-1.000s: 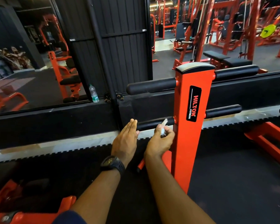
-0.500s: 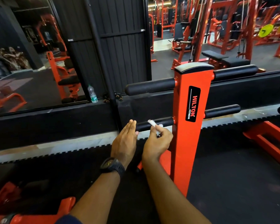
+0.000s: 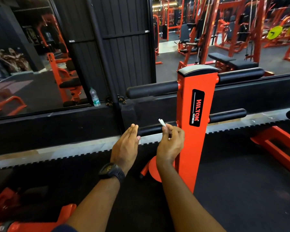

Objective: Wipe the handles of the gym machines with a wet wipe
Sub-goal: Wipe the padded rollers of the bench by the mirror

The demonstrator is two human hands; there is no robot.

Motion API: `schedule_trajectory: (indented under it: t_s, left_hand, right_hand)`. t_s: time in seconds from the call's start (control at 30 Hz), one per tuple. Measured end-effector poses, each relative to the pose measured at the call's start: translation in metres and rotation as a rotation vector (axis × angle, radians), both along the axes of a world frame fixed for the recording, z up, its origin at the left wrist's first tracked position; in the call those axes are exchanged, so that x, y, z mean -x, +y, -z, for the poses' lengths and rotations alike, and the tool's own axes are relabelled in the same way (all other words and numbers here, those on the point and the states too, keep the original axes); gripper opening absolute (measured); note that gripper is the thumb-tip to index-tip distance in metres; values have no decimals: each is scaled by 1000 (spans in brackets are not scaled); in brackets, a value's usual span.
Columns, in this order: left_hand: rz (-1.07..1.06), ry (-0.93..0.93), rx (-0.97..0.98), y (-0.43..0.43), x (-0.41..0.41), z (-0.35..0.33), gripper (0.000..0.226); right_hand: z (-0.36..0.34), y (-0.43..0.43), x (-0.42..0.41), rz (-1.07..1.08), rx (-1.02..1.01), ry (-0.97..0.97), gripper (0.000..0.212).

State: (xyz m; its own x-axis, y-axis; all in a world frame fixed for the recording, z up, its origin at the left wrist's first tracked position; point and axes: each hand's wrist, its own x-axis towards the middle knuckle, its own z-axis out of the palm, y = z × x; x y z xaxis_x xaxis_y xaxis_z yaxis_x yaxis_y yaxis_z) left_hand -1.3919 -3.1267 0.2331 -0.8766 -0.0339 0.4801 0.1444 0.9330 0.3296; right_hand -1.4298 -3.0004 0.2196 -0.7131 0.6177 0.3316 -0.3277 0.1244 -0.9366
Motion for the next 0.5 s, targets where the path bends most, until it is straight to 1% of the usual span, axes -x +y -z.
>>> schedule_trajectory:
  t_s: [0.07,0.1,0.2,0.23,0.33,0.37,0.43,0.5]
  left_hand:
    - [-2,-11,6,1,0,-1,47]
    - [-10,-17,6,1,0,-2,47]
    - [-27,-19,4,3,-1,-2,48]
    - [-28,-21,9,2,-1,-3,47]
    - [-25,-27,15,3,0,-4,48]
    - [-25,-24,5,3,-1,-4,48]
    - [-25,-13,-18,5,-2,-3,47]
    - [-31,-8,-26,5,-2,-2,47]
  right_hand:
    - [-3,10,1,28,-165,38,14]
    - [-2,13,1,-4,-291,54,16]
    - [1,24,6,-53,-797,161,32]
    - [0,32,10,-70,-905,204,36]
    - [-9,51,17,-161,-1098,328,42]
    - [-14,50,18,-210,-1162,375,39]
    - [-23,44,18,-373,-1312,449,29]
    - [-34,40,23,-481,-1416,438,26]
